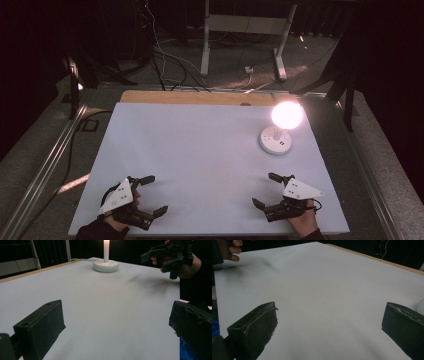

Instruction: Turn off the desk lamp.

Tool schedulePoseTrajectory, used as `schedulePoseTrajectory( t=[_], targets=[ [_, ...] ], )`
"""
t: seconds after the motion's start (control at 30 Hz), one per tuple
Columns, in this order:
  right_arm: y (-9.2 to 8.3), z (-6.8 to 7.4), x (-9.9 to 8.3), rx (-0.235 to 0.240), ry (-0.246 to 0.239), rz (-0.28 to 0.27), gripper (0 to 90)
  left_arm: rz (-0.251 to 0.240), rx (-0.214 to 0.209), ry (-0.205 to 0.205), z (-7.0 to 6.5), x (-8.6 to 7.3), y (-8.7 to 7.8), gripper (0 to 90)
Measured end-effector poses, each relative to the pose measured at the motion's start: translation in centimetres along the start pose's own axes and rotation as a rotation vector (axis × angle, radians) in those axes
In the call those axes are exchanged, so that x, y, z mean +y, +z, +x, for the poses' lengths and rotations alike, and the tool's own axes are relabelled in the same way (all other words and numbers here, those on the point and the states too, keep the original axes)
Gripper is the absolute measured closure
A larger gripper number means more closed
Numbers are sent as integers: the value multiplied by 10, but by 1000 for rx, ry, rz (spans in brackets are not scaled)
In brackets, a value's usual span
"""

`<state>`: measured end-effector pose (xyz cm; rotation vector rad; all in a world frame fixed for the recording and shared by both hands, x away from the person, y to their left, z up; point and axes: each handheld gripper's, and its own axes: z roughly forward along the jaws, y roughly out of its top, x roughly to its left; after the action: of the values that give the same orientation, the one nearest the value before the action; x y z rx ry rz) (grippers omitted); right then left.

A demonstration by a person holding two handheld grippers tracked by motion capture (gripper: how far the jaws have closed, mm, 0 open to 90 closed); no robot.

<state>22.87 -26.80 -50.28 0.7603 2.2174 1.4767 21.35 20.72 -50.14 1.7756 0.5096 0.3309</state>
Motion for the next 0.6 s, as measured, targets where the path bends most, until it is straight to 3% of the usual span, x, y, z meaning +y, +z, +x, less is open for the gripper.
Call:
schedulePoseTrajectory(
  t=[0.37, 0.6],
  targets=[
    [3, 1, 1, 25, 25, 29, 0, -10, 0, -8, 0, 0, -1, 5],
    [4, 6, 3, 32, 11, 37, 0, -8, 0, -5, 0, 0, -1, 5]
  ],
)
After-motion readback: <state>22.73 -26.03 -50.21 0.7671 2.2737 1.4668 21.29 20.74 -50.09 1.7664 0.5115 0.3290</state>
